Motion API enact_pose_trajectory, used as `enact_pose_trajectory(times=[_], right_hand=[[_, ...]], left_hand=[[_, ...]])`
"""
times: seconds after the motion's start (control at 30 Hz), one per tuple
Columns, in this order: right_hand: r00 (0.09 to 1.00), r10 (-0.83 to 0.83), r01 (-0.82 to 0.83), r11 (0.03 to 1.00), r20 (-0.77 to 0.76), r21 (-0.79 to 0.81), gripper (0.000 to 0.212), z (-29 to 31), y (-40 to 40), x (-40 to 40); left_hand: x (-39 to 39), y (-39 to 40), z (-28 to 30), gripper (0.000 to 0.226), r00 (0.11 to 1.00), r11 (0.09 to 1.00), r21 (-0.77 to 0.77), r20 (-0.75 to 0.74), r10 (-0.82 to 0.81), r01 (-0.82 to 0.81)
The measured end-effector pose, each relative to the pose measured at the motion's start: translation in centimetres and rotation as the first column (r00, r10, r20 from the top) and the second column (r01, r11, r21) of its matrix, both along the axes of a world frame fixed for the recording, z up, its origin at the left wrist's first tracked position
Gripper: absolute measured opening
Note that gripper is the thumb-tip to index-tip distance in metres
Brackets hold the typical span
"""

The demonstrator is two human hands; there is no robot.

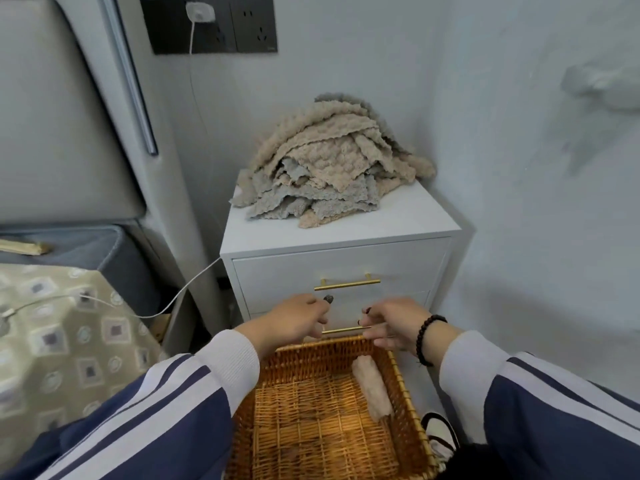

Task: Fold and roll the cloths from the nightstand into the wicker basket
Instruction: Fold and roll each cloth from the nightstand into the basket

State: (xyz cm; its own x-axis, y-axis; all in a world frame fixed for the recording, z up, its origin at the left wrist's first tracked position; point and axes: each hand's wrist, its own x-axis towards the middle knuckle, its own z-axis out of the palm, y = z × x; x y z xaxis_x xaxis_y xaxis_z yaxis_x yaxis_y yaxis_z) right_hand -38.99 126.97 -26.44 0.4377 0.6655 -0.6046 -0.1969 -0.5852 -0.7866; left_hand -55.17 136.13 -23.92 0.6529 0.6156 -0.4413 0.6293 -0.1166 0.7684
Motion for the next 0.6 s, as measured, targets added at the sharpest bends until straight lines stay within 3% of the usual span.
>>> enact_pose_trajectory(times=[0.17, 0.37, 0.5, 0.6], right_hand=[[0.996, 0.05, -0.062, 0.982, 0.075, 0.178, 0.013, 5.8, 1.3, -0.1], [0.97, 0.013, -0.08, 0.959, 0.242, 0.271, 0.011, 8.0, 5.3, 0.2], [0.905, -0.055, -0.08, 0.952, 0.422, 0.295, 0.015, 8.0, 8.8, 1.0], [0.799, -0.093, -0.107, 0.951, 0.594, 0.292, 0.018, 7.3, 11.5, 1.8]], left_hand=[[-1.1, 0.3, 2.4, 0.026, 0.953, 0.974, -0.134, 0.222, 0.207, -0.18], [-1.2, 1.3, 3.0, 0.023, 0.913, 0.943, -0.221, 0.273, 0.303, -0.247], [-1.0, 3.4, 4.2, 0.024, 0.881, 0.927, -0.256, 0.319, 0.349, -0.275], [-0.9, 5.2, 5.1, 0.025, 0.826, 0.887, -0.331, 0.359, 0.434, -0.322]])
